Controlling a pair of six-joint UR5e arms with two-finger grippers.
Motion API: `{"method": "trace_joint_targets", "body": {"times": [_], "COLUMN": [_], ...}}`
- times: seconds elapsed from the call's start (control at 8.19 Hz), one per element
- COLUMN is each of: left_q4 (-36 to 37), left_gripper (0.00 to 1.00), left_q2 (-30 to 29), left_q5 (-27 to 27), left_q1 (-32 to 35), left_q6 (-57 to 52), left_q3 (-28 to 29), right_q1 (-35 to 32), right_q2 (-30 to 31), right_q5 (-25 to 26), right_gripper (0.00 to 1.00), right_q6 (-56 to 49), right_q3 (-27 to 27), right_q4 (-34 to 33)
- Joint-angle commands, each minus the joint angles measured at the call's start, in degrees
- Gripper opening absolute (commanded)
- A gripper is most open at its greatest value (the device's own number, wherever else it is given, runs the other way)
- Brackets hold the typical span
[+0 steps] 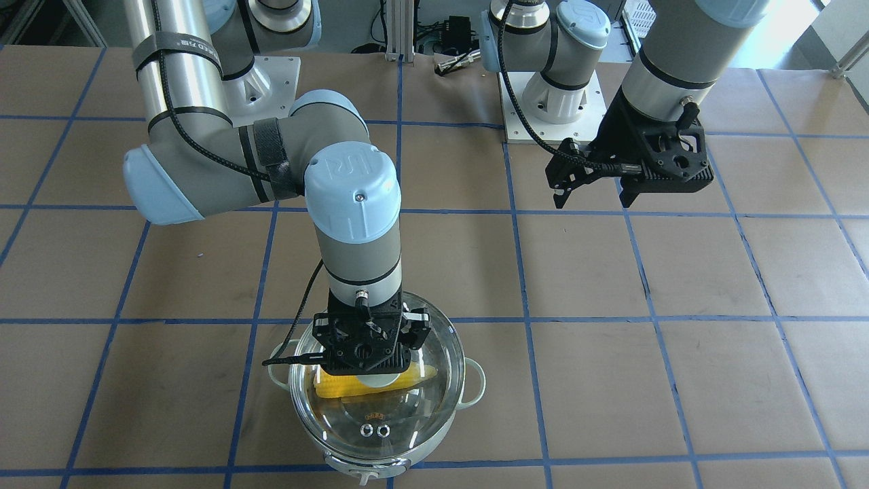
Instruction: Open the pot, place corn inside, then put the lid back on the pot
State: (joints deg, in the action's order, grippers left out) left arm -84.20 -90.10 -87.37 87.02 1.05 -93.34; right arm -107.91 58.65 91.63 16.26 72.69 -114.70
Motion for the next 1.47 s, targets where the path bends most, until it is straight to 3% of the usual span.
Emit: {"method": "trace_joint_targets", "body": {"times": [0.0, 0.73, 0.98, 1.1, 1.22, 1.34], "left_q4": [-0.1, -0.1, -0.1, -0.1, -0.1, -0.1], "left_gripper": [1.0, 1.0, 1.0, 1.0, 1.0, 1.0], "left_q2": [-0.1, -0.1, -0.2, -0.2, -0.2, -0.2], "left_q5": [-0.2, -0.3, -0.3, -0.3, -0.3, -0.3], "left_q1": [0.0, 0.0, 0.0, 0.0, 0.0, 0.0], "left_q6": [-0.1, -0.2, -0.2, -0.2, -0.2, -0.2], "left_q3": [0.0, 0.0, 0.0, 0.0, 0.0, 0.0], "right_q1": [0.5, 0.6, 0.6, 0.6, 0.6, 0.6], "right_q2": [0.0, 0.1, 0.1, 0.1, 0.1, 0.1], "right_q5": [0.0, 0.0, 0.0, 0.0, -0.1, -0.2], "right_gripper": [0.31, 0.3, 0.35, 0.56, 0.89, 1.0], "right_q6": [-0.6, -0.2, 0.8, 1.2, 2.6, 3.9], "right_q3": [0.0, 1.3, 1.6, 1.6, 1.6, 1.4], "right_q4": [0.0, -0.4, -0.4, -0.4, -0.5, -0.5]}}
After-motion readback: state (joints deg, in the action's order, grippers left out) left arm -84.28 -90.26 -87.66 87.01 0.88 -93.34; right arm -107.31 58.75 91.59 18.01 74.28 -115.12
